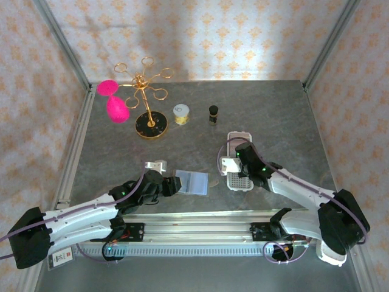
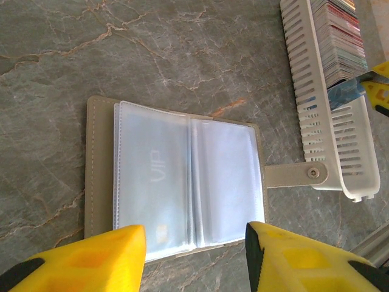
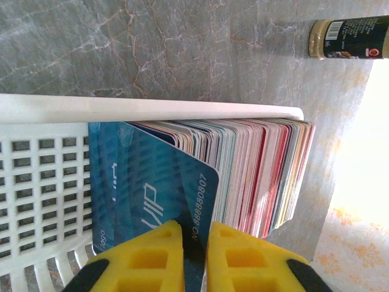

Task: Put the credit cards into the card holder

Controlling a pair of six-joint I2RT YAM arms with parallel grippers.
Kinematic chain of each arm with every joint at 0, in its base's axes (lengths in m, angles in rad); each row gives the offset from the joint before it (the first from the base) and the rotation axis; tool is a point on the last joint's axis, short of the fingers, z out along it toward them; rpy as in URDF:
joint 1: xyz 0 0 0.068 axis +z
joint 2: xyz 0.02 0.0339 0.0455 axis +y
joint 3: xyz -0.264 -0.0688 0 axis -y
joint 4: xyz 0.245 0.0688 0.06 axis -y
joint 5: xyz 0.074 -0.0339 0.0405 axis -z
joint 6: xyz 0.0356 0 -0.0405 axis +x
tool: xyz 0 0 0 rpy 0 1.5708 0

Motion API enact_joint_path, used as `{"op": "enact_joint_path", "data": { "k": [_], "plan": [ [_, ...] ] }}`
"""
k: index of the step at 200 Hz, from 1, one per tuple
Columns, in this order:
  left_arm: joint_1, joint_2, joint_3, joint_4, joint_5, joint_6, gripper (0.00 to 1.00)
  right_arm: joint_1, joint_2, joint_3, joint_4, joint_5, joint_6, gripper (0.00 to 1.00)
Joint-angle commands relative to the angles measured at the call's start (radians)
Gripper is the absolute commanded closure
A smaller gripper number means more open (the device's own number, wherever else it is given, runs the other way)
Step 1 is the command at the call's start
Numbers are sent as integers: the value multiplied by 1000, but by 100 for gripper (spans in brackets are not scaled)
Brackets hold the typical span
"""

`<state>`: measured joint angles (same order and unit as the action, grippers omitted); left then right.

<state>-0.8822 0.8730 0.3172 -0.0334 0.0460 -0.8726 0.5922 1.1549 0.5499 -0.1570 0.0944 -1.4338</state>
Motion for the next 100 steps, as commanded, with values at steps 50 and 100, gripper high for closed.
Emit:
{"op": "enact_joint_path", "data": {
  "k": [50, 100],
  "plan": [
    [-5, 6, 9, -7, -15, 4, 48, -6, -65, 48, -101, -5, 62, 95],
    [-6, 10, 33, -28, -14, 24, 43, 9, -165, 68, -305, -109, 141, 100]
  ]
}}
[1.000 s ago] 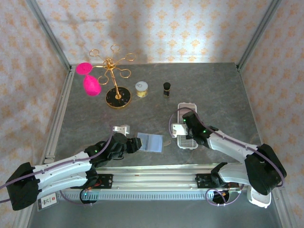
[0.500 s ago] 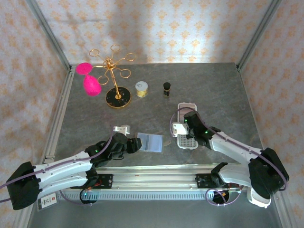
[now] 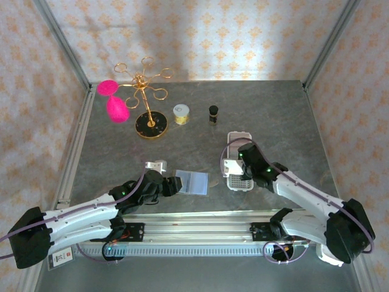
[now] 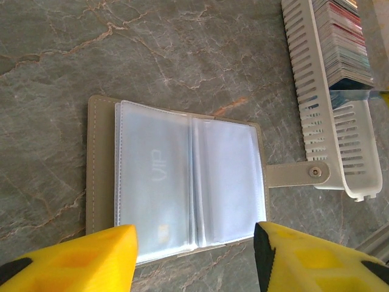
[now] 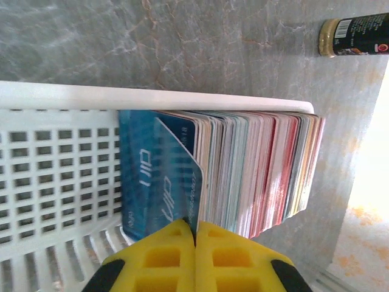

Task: Put the credit cards into the card holder

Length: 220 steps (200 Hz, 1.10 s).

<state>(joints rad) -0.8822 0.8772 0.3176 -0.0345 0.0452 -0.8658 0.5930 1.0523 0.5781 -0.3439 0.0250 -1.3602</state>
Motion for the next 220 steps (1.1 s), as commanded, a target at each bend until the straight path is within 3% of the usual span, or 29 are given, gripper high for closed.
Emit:
{"op": "enact_joint_path", "data": {
  "k": [1, 31, 53, 88, 105, 124, 138, 154, 185, 220],
  "plan": [
    [-6, 5, 33, -28, -14, 18, 43, 9, -67, 40, -122, -40, 70, 100],
    [-4, 7, 49, -60, -53, 26, 39, 30, -133, 86, -238, -102, 187, 100],
    [-4, 35, 71, -74, -72, 42, 37, 71, -159, 136, -210, -126, 344, 100],
    [-4, 100, 112, -92, -115, 47, 38, 133, -131, 250, -13, -226, 815, 100],
    [-4, 124, 132, -104, -138, 45, 38, 142, -116, 274, 79, -212, 1075, 100],
    [-4, 149, 150, -116, -152, 47, 37, 142, -77, 318, 74, -173, 1402, 100],
    [-3, 170, 161, -126, -156, 50, 37, 142, -30, 345, 32, -237, 1562, 100],
    [-1, 202, 174, -135, -154, 54, 36, 142, -6, 290, 79, -326, 1733, 100],
    [0, 273, 212, -184, -176, 63, 36, 145, 0, 65, 370, -465, 2020, 100],
    [0, 340, 220, -178, -137, 74, 39, 222, 40, -67, 537, -424, 2140, 100]
  ]
}}
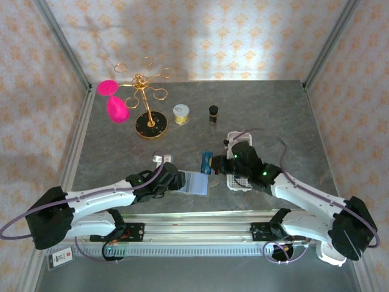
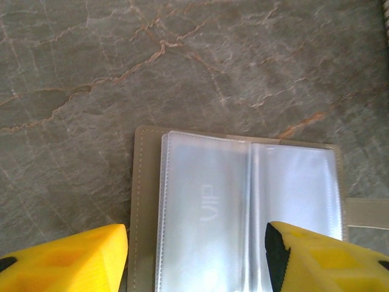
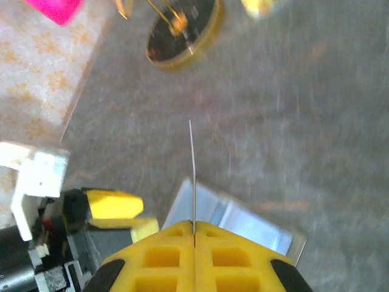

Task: Put the credit cards into the card holder

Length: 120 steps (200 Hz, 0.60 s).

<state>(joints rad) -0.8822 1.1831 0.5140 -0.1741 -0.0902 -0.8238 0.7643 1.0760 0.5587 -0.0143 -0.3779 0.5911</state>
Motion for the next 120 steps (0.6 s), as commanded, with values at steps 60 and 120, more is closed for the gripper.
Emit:
{"op": "enact_joint_path", "data": {
  "k": [60, 120],
  "plan": [
    [-1, 118, 40, -78, -7, 49, 44, 167, 166, -49, 278, 69, 241, 100],
    [-1, 144, 7, -54, -4, 35, 50, 176, 253, -41, 280, 141, 285, 100]
  ]
}}
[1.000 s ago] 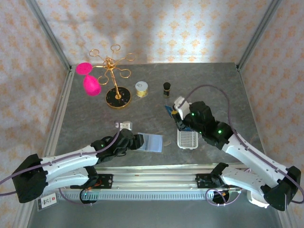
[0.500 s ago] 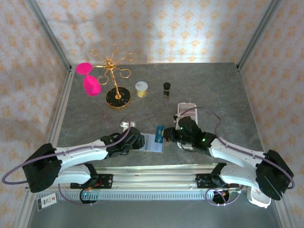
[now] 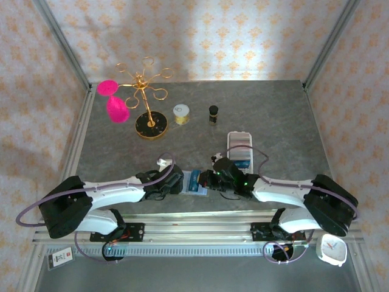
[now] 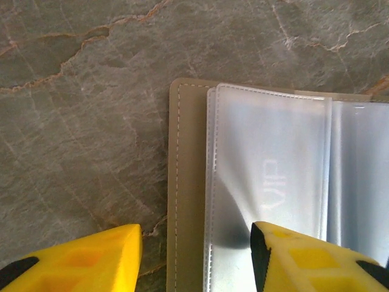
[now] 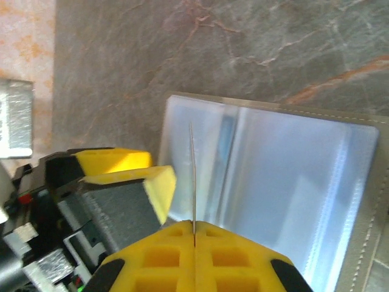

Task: Put the credit cards into the card holder

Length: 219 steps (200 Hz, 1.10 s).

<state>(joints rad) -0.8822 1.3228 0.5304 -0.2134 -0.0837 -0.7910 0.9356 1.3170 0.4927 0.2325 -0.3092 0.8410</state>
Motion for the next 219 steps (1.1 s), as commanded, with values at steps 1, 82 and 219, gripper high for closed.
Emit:
{"op": "enact_joint_path", "data": {
  "k": [1, 82, 219],
  "plan": [
    [-1, 4, -10, -13, -9, 3, 51, 4, 12, 25, 35, 73, 36, 100],
    [-1, -41, -78, 25, 26, -20, 62, 5, 51, 18, 86, 64, 58, 100],
    [-3, -62, -111, 34, 38, -35, 69, 12, 136, 26, 155, 34, 55, 100]
  ]
}}
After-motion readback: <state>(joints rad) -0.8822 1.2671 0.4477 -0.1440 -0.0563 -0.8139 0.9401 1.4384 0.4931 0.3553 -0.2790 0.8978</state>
